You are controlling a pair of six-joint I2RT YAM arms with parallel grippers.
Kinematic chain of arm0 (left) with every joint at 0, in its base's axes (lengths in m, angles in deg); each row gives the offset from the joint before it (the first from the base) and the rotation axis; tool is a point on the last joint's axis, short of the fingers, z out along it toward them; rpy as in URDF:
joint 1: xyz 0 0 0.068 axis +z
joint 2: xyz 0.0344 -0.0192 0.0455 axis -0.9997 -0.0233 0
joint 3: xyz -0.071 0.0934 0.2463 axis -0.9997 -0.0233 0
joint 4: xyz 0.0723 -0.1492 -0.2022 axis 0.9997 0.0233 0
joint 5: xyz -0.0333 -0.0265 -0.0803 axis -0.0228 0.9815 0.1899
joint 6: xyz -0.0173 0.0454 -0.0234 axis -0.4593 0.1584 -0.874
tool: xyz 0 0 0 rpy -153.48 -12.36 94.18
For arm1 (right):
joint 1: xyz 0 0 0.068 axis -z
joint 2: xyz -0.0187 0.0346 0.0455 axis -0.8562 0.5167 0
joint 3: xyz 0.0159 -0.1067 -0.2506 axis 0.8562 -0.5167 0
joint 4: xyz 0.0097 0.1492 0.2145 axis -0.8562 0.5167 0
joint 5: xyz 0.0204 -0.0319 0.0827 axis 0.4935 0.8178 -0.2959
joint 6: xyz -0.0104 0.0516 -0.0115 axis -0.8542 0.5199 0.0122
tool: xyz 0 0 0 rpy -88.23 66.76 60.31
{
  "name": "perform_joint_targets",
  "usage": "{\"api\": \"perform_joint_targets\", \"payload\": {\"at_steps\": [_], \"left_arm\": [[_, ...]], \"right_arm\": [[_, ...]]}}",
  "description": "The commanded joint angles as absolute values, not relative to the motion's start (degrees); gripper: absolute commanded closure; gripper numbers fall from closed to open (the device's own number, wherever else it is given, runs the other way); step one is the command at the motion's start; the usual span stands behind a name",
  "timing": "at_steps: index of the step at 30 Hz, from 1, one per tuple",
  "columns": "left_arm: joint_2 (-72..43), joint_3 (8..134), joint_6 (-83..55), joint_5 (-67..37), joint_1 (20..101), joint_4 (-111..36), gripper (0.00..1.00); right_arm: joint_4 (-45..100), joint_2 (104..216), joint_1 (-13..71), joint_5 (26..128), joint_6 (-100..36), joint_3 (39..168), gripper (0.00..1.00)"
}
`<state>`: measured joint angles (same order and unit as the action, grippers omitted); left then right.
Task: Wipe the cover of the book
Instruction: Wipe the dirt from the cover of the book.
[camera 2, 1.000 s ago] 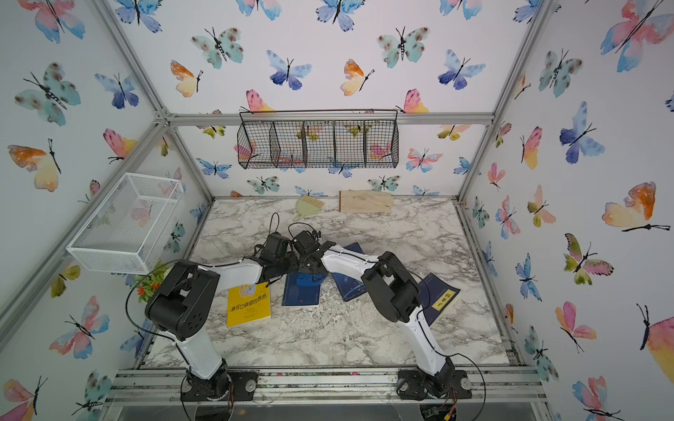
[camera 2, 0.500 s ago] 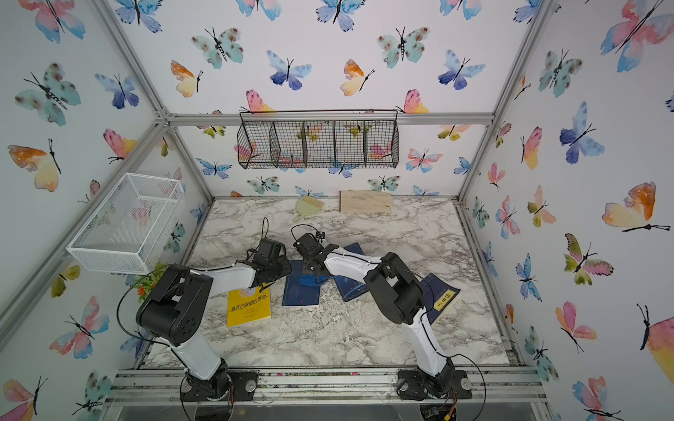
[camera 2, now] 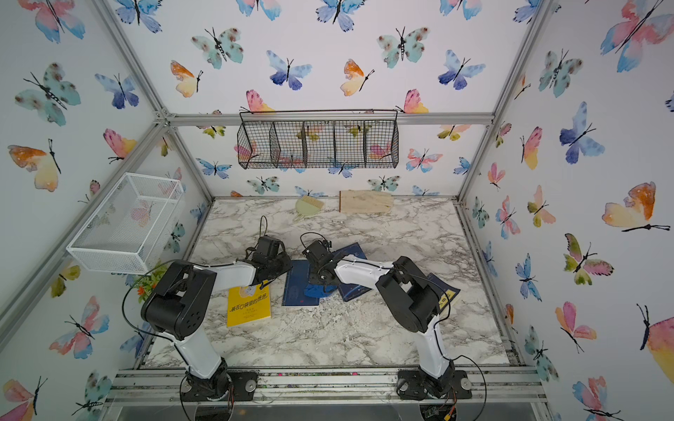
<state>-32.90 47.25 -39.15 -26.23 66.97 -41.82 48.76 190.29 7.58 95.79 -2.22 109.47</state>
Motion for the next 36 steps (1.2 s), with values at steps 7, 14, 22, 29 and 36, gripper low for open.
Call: {"api": "perform_joint_targets", "payload": {"at_steps": [7, 14, 22, 29, 36], "left_arm": [[-35.4, 46.6, -39.1, -23.8, 67.2, -37.7, 0.84], [-35.6, 46.5, -39.1, -23.4, 67.2, -37.9, 0.85], [-36.5, 46.8, -39.3, -21.5, 67.3, -38.4, 0.85], [-36.0, 46.3, -39.2, -21.9, 67.6, -38.5, 0.85], [-35.6, 46.1, -39.5, -22.0, 67.6, -38.6, 0.85]], "right_arm": [[54.7, 202.9, 9.1, 97.1, -4.0, 120.7, 0.99], [53.9, 198.0, 7.8, 93.5, -1.7, 111.9, 0.99], [51.5, 191.8, 4.0, 95.1, -3.5, 105.0, 0.99], [55.9, 202.5, 4.5, 99.0, -6.2, 120.0, 0.99], [54.6, 205.4, 5.5, 97.1, -5.2, 121.4, 0.99]]}}
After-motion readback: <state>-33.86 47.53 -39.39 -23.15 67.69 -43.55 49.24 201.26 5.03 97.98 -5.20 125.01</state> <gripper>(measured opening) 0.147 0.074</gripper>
